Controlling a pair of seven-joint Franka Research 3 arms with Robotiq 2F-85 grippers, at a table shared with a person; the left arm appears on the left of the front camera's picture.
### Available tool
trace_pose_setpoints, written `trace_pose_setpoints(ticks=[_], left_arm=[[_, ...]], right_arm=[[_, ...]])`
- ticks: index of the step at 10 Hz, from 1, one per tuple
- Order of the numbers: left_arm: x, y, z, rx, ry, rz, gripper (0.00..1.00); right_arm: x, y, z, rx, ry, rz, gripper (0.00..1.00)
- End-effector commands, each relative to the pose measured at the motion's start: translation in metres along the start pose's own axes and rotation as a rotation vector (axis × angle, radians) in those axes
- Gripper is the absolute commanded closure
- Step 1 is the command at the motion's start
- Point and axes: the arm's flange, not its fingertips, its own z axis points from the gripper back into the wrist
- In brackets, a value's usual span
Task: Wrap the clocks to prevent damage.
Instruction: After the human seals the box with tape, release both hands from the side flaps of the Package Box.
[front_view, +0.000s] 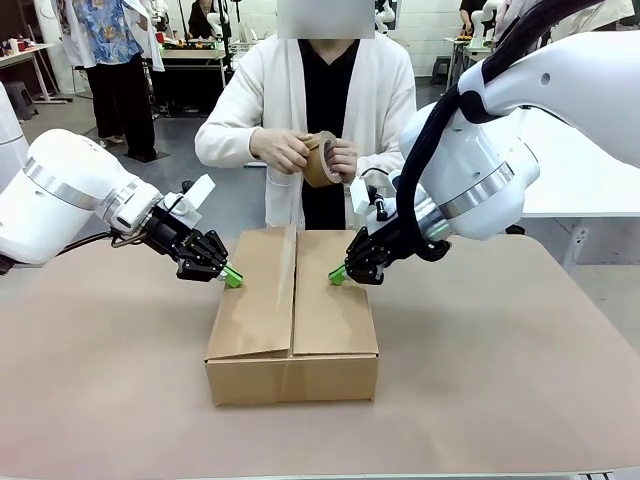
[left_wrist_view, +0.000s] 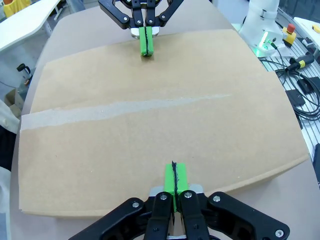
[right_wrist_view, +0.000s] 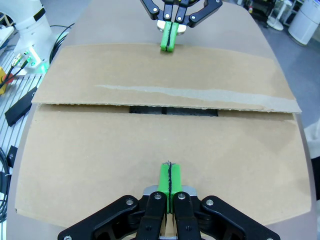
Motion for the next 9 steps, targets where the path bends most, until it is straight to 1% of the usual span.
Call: trace_pose_setpoints(ticks=[1, 9], left_arm=[[-0.0044, 0.0008, -0.0036, -0.005, -0.012, 0.006, 0.99], [-0.0044, 0.0008, -0.0036, -0.005, -0.012, 0.006, 0.99]], right_arm=[[-0.0042, 0.0018, -0.0034, -0.001, -0.003, -0.013, 0.99], [-0.0042, 0.0018, -0.0034, -0.001, -0.003, -0.013, 0.99]])
